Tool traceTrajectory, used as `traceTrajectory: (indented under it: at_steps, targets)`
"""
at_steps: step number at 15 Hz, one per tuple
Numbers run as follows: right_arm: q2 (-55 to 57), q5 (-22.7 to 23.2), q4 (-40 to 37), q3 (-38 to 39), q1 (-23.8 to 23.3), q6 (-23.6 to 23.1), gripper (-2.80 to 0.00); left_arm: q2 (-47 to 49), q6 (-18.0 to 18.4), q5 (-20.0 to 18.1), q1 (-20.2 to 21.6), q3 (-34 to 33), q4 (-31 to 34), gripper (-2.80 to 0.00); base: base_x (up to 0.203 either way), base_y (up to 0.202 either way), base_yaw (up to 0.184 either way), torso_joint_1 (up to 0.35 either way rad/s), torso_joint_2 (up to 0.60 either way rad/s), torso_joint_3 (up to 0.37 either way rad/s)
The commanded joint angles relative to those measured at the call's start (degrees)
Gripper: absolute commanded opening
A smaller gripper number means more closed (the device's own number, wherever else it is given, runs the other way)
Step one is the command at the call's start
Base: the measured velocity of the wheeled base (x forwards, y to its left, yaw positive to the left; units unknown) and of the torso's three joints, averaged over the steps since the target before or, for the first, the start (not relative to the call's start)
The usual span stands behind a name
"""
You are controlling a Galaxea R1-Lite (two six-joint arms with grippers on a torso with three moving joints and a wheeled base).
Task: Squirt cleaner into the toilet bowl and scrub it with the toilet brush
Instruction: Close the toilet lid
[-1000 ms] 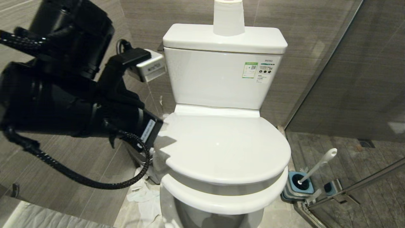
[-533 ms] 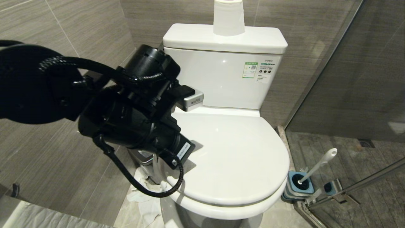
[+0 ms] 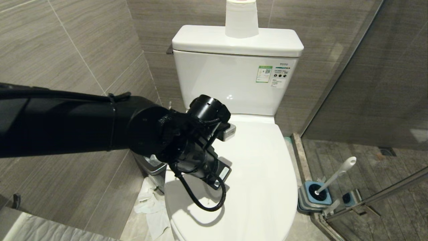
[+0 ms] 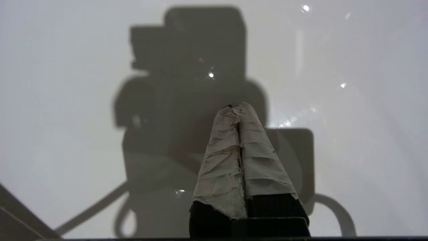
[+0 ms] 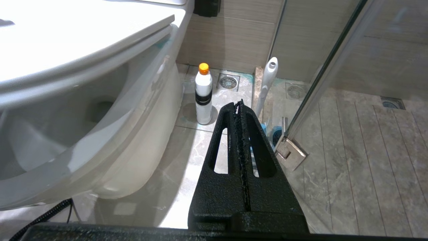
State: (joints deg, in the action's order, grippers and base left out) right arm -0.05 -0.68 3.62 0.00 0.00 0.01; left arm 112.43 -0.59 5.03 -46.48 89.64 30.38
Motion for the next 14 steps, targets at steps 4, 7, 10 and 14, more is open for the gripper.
traceTrajectory:
  at_steps: [4, 7, 10, 14]
  targets:
    - [0.0, 0.0, 0.1, 1.4, 0.0, 0.0, -2.80, 5.6, -2.9, 0.5, -1.7, -0.9, -3.2, -2.80, 0.000, 0.000, 0.000, 0.000, 0.00, 0.000]
    - [0.0, 0.0, 0.1, 1.4, 0.0, 0.0, -2.80, 6.9, -4.3, 2.2, -3.3, -3.7, -8.0, -2.80, 0.000, 0.000, 0.000, 0.000, 0.00, 0.000]
    - [0.0, 0.0, 0.1, 1.4, 0.0, 0.0, -2.80, 8.1, -4.3, 3.3, -4.1, -5.5, -11.7, -2.80, 0.000, 0.000, 0.000, 0.000, 0.00, 0.000]
    - [0.0, 0.0, 0.1, 1.4, 0.0, 0.0, -2.80, 9.8, -4.4, 3.3, -4.7, -9.2, -17.5, -2.80, 0.000, 0.000, 0.000, 0.000, 0.00, 0.000]
